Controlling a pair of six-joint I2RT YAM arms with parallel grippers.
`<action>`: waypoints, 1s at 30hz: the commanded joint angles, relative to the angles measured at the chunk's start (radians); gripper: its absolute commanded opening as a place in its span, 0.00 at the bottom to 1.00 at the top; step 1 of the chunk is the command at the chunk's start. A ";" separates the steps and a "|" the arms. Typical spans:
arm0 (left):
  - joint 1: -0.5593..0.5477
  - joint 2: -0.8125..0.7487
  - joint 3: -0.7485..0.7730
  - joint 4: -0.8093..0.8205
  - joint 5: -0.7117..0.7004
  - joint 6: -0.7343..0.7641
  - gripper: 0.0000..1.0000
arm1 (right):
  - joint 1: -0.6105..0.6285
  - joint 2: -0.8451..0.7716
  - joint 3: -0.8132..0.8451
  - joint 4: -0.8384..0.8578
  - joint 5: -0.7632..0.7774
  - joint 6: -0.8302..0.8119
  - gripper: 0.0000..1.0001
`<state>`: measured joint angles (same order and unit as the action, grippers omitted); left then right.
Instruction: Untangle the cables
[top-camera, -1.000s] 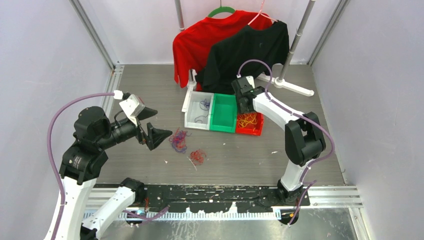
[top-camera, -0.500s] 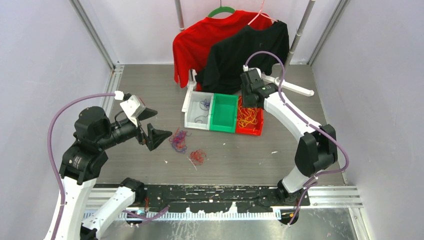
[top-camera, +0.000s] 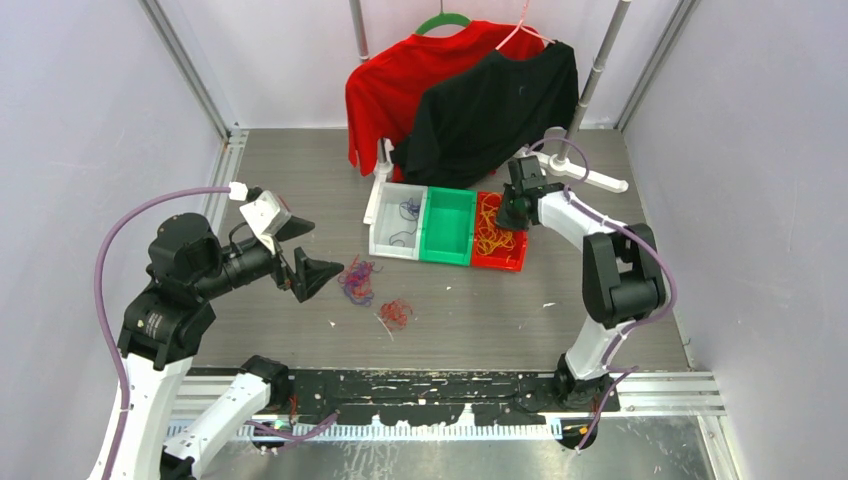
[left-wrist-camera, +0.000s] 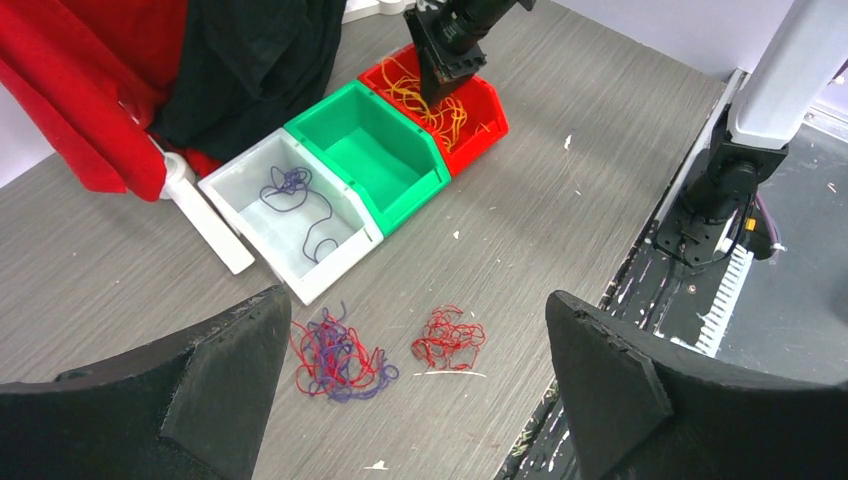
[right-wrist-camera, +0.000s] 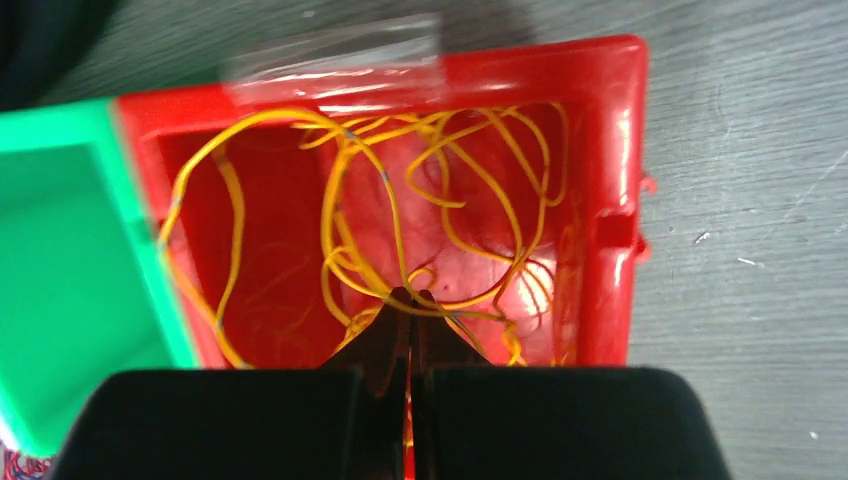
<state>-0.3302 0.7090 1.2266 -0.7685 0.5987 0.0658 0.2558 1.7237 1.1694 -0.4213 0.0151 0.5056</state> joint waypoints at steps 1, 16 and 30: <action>-0.003 -0.008 0.038 0.013 0.012 0.019 0.97 | -0.024 0.037 -0.013 0.097 -0.109 0.069 0.01; -0.003 -0.008 0.030 0.013 0.016 0.038 0.97 | -0.023 -0.124 0.028 -0.040 0.047 0.005 0.02; -0.002 -0.005 0.042 0.008 0.022 0.038 0.97 | -0.023 -0.061 0.112 0.031 -0.140 0.065 0.08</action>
<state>-0.3302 0.7063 1.2266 -0.7689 0.6064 0.0906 0.2287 1.5856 1.2247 -0.4492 -0.0456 0.5323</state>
